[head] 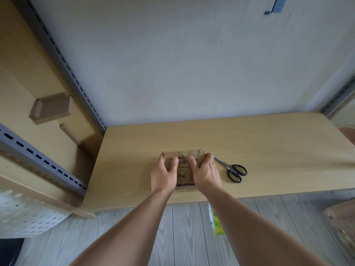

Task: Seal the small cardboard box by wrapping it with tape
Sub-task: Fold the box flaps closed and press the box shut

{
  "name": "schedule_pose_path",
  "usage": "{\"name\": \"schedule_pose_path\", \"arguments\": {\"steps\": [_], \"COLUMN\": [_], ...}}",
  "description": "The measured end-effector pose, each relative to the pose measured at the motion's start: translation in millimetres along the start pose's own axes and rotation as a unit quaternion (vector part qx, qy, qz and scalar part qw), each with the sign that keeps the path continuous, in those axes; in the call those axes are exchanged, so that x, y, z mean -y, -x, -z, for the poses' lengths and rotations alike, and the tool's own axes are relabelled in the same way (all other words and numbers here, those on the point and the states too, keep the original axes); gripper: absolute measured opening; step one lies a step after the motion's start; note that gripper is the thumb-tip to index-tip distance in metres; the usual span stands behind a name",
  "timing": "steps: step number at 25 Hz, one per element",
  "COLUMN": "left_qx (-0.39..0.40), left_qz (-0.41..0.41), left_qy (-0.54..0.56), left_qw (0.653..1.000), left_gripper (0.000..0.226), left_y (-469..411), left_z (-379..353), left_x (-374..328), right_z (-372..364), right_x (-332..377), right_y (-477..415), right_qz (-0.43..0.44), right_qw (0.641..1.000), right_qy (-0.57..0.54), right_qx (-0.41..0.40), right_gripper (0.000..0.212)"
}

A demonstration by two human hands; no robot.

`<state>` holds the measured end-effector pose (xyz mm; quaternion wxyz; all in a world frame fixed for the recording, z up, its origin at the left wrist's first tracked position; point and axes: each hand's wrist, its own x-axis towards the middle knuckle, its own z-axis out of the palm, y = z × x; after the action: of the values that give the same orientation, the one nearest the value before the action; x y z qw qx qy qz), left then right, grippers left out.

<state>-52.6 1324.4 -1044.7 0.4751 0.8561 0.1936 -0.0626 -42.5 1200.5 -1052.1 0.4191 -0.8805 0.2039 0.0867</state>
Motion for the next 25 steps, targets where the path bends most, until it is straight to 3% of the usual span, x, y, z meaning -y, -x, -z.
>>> {"name": "schedule_pose_path", "arguments": {"steps": [8, 14, 19, 21, 25], "left_qx": [-0.024, -0.019, -0.016, -0.007, 0.005], "left_qz": [0.006, 0.004, 0.007, 0.007, -0.019], "left_qy": [0.038, 0.023, 0.010, 0.006, 0.009], "left_qw": [0.999, 1.000, 1.000, 1.000, 1.000], "left_gripper": [0.054, 0.053, 0.050, 0.054, 0.080], "left_y": [3, 0, -1, -1, -1], "left_z": [0, -1, -3, -3, -2], "left_x": [-4, -3, -2, 0, 4], "right_z": [5, 6, 5, 4, 3], "right_x": [3, 1, 3, 2, 5], "right_y": [-7, -8, -10, -10, -7], "right_qz": [-0.040, -0.027, -0.039, -0.043, -0.051], "right_qw": [0.982, 0.983, 0.991, 0.991, 0.994], "right_qy": [-0.179, -0.180, -0.115, -0.113, -0.078], "right_qx": [0.037, 0.039, 0.056, 0.064, 0.053], "right_gripper": [0.046, 0.044, 0.050, 0.056, 0.104]}}
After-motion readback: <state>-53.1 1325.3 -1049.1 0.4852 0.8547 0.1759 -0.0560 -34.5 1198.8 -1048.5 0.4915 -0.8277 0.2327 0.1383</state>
